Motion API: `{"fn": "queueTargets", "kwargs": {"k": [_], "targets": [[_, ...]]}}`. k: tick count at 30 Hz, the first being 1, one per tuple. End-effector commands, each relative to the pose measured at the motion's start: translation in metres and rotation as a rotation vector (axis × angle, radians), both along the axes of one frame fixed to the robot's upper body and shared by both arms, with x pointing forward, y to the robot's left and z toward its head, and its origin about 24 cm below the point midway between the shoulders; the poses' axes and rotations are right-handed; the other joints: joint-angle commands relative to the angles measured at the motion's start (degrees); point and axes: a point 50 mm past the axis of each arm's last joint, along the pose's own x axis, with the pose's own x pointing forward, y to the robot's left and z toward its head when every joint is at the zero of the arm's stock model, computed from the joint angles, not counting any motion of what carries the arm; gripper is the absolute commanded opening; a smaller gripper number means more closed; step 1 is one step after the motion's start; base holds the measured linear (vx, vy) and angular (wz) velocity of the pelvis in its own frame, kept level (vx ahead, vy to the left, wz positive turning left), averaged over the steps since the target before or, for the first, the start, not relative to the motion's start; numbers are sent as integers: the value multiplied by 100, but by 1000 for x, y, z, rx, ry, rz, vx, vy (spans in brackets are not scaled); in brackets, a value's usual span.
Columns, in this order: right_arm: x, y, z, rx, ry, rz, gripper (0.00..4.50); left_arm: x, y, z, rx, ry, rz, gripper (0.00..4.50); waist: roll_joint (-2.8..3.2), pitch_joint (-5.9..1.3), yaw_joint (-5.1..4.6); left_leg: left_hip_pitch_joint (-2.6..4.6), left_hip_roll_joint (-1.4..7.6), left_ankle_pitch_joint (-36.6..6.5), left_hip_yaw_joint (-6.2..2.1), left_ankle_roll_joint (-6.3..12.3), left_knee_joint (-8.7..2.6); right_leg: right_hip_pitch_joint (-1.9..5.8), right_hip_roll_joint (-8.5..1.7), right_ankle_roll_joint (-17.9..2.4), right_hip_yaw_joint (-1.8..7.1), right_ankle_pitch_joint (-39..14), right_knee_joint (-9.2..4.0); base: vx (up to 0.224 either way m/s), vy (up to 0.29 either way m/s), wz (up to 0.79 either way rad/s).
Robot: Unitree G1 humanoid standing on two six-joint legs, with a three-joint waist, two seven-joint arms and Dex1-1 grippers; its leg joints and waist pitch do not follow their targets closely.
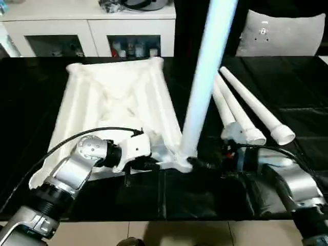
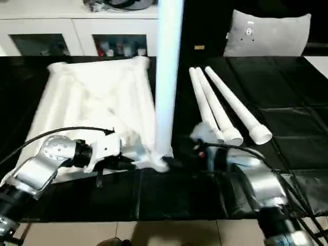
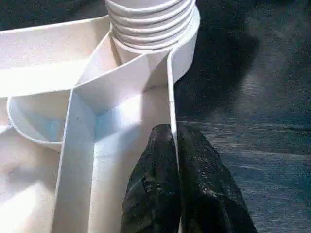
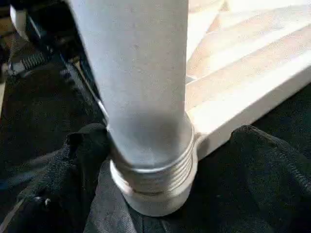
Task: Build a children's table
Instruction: Rotate leg to tighten
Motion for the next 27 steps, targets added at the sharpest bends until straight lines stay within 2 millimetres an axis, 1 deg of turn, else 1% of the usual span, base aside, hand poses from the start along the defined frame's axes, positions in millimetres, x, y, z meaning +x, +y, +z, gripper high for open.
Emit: {"fn": "queueTargets", "kwargs": {"k": [1,3,4,6,9,11,13,15,16,17,18,19,20,21,22,23,25,26,27], "targets": [[3,2,2,-25,-11,29,445,0,-7,10,11,-44,-74,0,19,-411,-41,170,382,-1556,-133,100,-403,193,-427,-1484,194,-1031,-403,0,0,0],[5,5,2,-41,-18,45,445,-2,-8,9,11,-40,-83,0,17,-409,-43,166,377,-1578,-137,78,-407,191,-428,-1455,194,-1115,-406,0,0,0],[7,6,1,-45,-18,49,445,-2,-8,8,14,-38,-90,0,3,-423,-47,172,374,-1555,-131,81,-395,191,-431,-1453,199,-1092,-408,0,0,0],[8,7,1,-47,-15,53,445,-4,-8,7,16,-35,-100,0,9,-427,-45,160,371,-1452,-134,109,-391,196,-425,-1467,195,-987,-398,0,0,0],[8,8,0,-34,3,70,445,-5,-8,7,15,-31,-106,0,17,-445,-38,161,374,-1313,-128,162,-375,203,-423,-1520,191,-751,-376,0,0,0],[8,9,0,-18,17,81,445,-5,-9,7,16,-30,-108,0,12,-458,-29,148,372,-1177,-123,235,-361,217,-415,-1559,183,-516,-353,0,0,0],[8,10,0,-9,23,86,419,-5,-9,7,17,-30,-111,0,14,-458,-22,145,371,-1142,-122,269,-358,221,-416,-1578,178,-470,-349,0,0,0],[8,10,-1,-6,24,88,408,-5,-9,7,18,-30,-112,0,19,-451,-20,155,375,-1209,-122,263,-362,213,-418,-1577,177,-581,-360,0,0,0],[8,12,-2,1,24,91,399,-5,-10,7,18,-31,-116,0,40,-450,-19,161,376,-1269,-124,243,-364,208,-419,-1575,176,-654,-362,0,0,0],[7,13,-2,3,25,93,385,-5,-10,7,18,-30,-117,0,31,-447,-26,159,379,-1317,-126,218,-371,206,-418,-1570,177,-713,-368,0,0,0],[7,14,-2,6,23,96,385,-5,-10,7,18,-30,-118,0,46,-448,-23,162,379,-1333,-129,202,-371,205,-419,-1573,177,-723,-366,0,0,0],[7,14,-2,7,22,98,369,-5,-10,7,18,-30,-119,0,41,-448,-24,164,381,-1353,-129,180,-375,202,-414,-1572,177,-716,-368,0,0,0],[7,15,-2,13,23,101,364,-5,-10,7,19,-30,-120,0,56,-448,-20,168,381,-1368,-131,164,-378,203,-413,-1573,176,-704,-363,0,0,0],[7,16,-2,18,25,103,364,-5,-10,7,19,-31,-120,0,50,-450,-20,171,381,-1373,-129,158,-379,202,-410,-1571,177,-692,-366,0,0,0],[7,16,-2,18,25,103,341,-5,-10,7,19,-31,-120,0,47,-452,-19,170,380,-1367,-127,159,-376,204,-410,-1581,178,-646,-360,0,0,0],[7,17,-3,23,26,107,341,-5,-10,7,20,-31,-121,0,46,-452,-17,165,380,-1350,-128,162,-377,207,-411,-1584,177,-606,-356,0,0,0],[6,18,-3,26,32,113,318,-5,-10,7,21,-30,-121,0,52,-449,-14,165,376,-1347,-127,169,-374,208,-416,-1590,178,-599,-355,0,0,0],[6,19,-4,27,34,114,318,-5,-10,7,22,-29,-120,0,47,-451,-14,163,375,-1338,-127,175,-372,209,-415,-1587,178,-597,-356,0,0,0],[5,19,-5,30,42,118,297,-5,-9,7,23,-29,-120,0,48,-448,-15,160,375,-1339,-129,176,-376,210,-414,-1586,177,-604,-355,0,0,0]]}}
